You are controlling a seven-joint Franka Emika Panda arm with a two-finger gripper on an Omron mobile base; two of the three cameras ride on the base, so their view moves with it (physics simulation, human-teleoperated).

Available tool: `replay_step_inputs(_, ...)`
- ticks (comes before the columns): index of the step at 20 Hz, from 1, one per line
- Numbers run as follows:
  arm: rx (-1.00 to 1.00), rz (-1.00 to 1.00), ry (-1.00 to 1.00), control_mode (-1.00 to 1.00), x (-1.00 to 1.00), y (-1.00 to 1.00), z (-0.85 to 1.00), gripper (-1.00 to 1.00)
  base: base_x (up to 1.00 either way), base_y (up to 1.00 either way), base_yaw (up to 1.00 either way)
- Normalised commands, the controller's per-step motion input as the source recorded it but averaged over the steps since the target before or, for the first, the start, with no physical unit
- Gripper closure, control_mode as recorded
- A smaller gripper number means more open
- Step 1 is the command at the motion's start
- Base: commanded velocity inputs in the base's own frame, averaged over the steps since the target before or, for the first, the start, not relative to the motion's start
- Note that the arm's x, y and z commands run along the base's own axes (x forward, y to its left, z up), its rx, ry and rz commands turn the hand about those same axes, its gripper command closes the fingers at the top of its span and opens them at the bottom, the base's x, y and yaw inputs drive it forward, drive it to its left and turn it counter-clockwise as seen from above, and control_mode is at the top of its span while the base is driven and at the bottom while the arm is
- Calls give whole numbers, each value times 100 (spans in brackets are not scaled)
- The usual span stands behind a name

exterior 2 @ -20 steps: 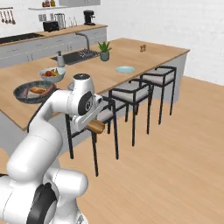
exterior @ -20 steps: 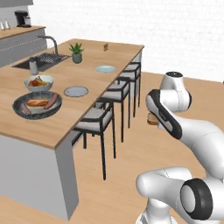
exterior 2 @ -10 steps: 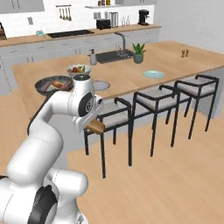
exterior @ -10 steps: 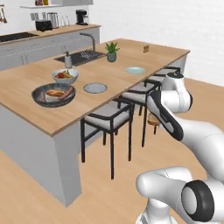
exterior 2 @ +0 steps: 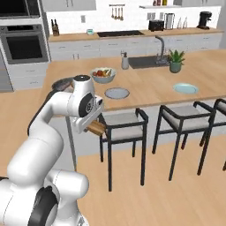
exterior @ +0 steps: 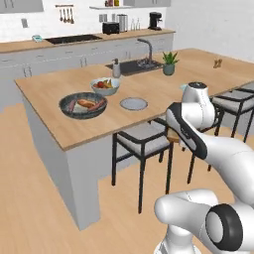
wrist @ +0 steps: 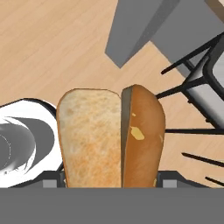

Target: Place one bun and one sausage from the bowl on each plate.

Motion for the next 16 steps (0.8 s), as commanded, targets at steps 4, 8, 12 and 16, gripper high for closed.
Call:
replay_step_inputs(4, 0, 0, 0, 100, 0, 0, 0, 100, 21, -88, 56)
replay_step_inputs(8, 0, 0, 0, 100, 0, 0, 0, 100, 17, -90, 56)
replay_step_inputs(12, 0, 0, 0, 100, 0, 0, 0, 100, 14, -91, 55)
replay_step_inputs(16, 0, 0, 0, 100, 0, 0, 0, 100, 12, -85, 49)
